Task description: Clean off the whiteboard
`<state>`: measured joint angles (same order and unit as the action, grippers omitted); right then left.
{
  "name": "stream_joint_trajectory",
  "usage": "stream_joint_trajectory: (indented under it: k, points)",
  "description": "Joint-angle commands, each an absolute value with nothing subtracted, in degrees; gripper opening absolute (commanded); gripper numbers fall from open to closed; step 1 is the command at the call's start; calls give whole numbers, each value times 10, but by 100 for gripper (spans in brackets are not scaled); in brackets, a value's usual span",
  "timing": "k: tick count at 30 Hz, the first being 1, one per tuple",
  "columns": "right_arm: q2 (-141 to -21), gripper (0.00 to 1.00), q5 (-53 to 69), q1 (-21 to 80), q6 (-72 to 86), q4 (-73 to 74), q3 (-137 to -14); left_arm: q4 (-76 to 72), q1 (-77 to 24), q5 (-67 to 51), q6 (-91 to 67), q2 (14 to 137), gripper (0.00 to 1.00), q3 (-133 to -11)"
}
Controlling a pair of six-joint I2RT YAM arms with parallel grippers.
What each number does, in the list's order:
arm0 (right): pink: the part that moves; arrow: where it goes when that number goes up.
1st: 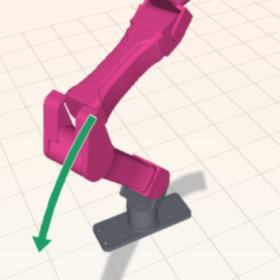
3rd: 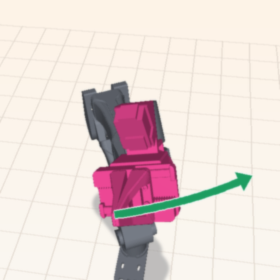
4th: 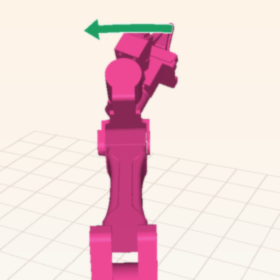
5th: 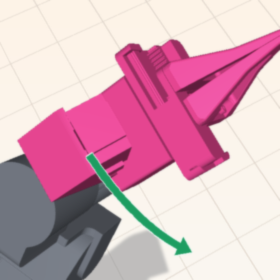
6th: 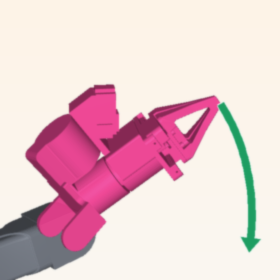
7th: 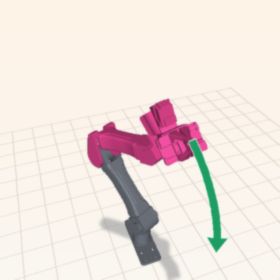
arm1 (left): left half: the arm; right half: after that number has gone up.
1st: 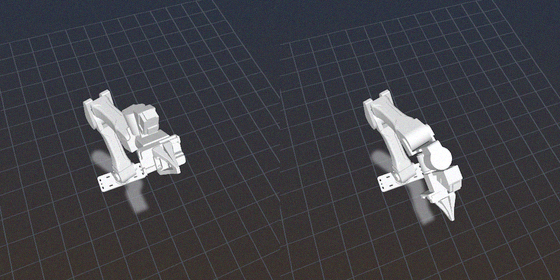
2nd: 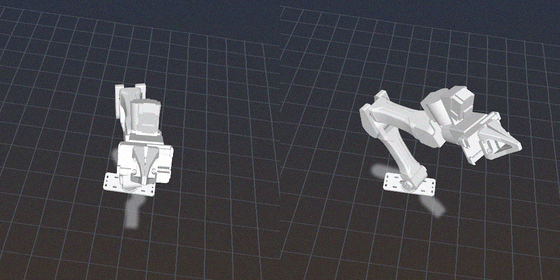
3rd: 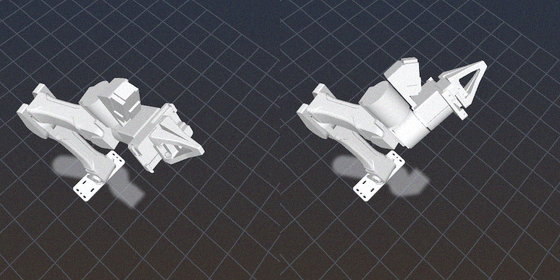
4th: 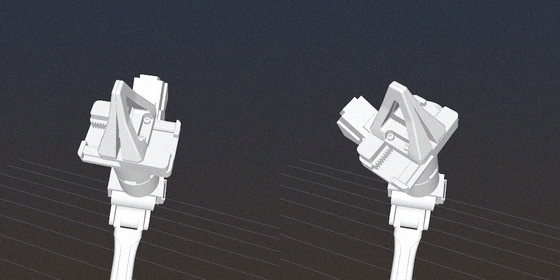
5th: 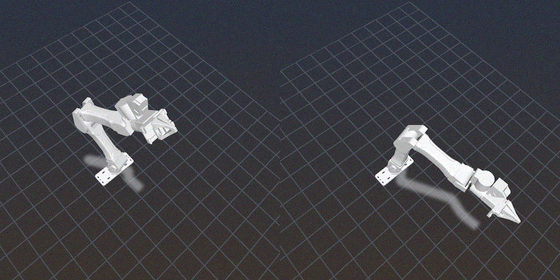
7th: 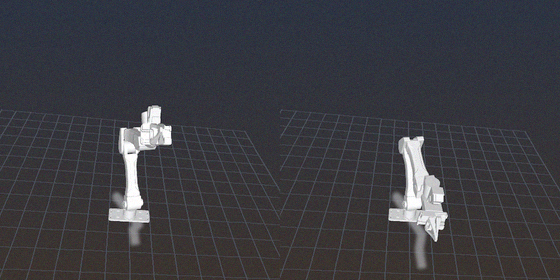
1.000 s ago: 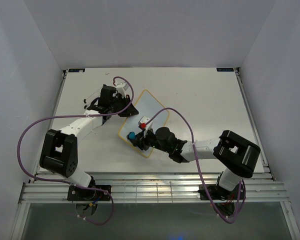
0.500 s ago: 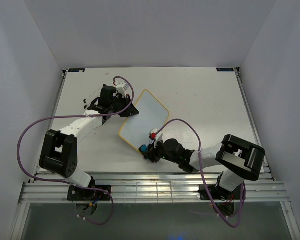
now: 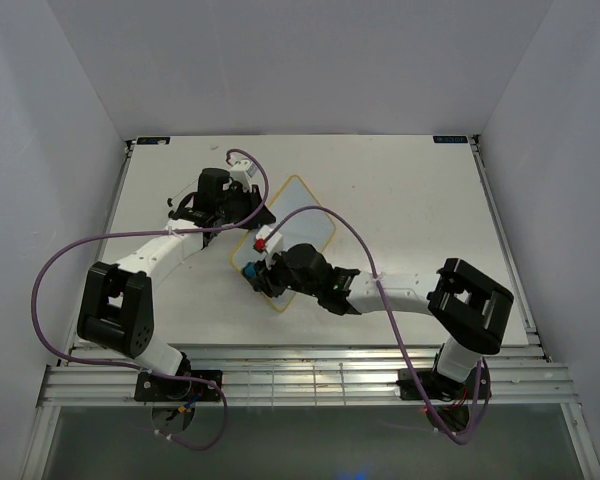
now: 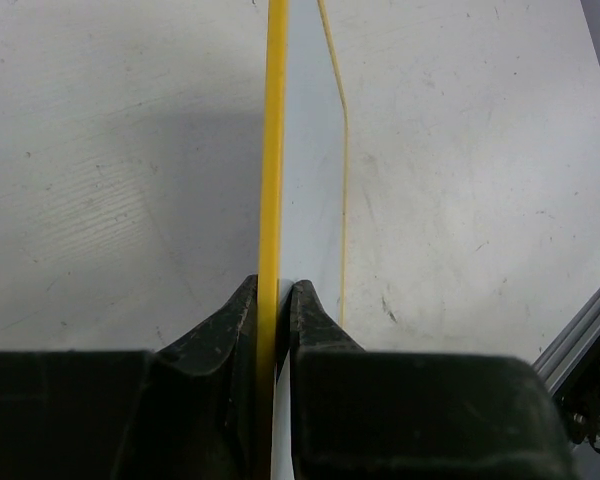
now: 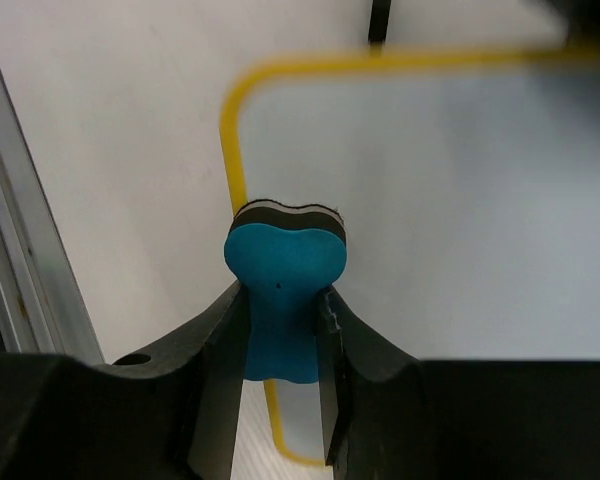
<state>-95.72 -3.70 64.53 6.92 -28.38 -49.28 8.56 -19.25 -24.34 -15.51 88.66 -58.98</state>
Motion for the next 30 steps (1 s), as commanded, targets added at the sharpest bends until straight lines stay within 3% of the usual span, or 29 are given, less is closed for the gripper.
stream_joint_trajectory:
  k: [1, 6, 17, 22, 26, 30]
  points:
    - [-982, 8, -45, 640, 18, -301, -592, 231, -219, -171, -133, 921, 0, -544]
    - [-1011, 8, -47, 607, 19, -284, -612, 232, -219, -168, -132, 918, 0, -542]
    - [-977, 8, -101, 520, 177, -379, -343, 233, -219, -168, -132, 919, 0, -545]
    - [-963, 8, -91, 444, 219, -377, -293, 234, -219, -166, -133, 916, 0, -544]
    - [-957, 8, -53, 462, 214, -401, -297, 234, -219, -166, -132, 918, 0, -544]
    - [-955, 8, -23, 550, 210, -455, -309, 234, -219, -167, -132, 919, 0, -543]
